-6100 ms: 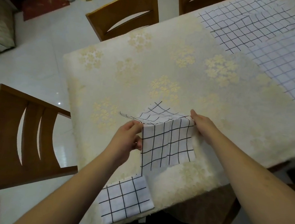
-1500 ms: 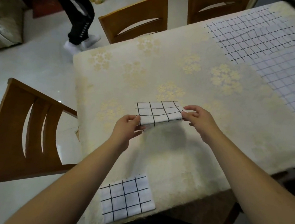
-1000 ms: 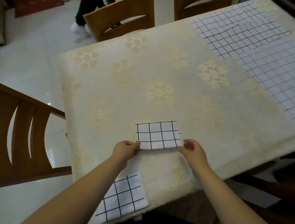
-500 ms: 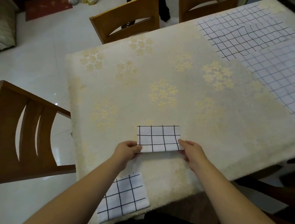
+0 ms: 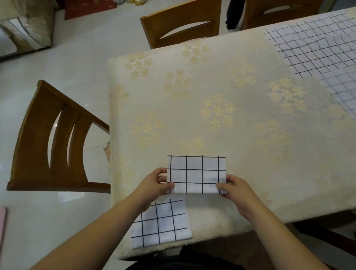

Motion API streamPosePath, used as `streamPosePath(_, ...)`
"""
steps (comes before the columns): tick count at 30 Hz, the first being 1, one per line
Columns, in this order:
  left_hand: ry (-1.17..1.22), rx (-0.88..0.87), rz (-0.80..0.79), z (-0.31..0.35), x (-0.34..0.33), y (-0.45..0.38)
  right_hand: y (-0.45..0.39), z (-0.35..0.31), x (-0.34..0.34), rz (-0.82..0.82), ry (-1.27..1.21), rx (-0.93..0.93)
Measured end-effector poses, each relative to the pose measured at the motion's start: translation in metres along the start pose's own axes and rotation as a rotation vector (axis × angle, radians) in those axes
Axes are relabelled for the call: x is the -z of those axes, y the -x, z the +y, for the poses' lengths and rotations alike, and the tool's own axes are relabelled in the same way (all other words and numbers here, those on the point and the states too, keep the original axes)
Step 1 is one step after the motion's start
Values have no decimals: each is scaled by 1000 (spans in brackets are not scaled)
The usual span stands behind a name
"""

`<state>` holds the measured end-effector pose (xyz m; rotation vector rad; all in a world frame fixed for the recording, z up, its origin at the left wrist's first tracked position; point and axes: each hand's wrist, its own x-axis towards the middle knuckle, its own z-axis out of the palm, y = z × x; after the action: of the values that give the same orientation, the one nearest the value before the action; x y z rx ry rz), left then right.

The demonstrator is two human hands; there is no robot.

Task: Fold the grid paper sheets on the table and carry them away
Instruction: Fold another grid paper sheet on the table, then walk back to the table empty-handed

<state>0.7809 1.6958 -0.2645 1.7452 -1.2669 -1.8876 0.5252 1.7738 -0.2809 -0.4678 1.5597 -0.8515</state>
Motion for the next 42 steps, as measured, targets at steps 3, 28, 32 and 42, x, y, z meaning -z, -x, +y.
streamPosePath(3, 7, -3, 50, -14, 12, 14, 11, 8, -18, -22, 28, 18)
streamPosePath(28, 84, 38, 196, -131, 84, 111, 99, 93, -126, 203, 483, 98)
streamPosePath(32, 19, 70, 201, -134, 86, 106, 95, 94, -126, 223, 554, 87)
streamPosePath(42, -210, 75, 333, -131, 68, 85, 77, 80, -114, 218, 649, 66)
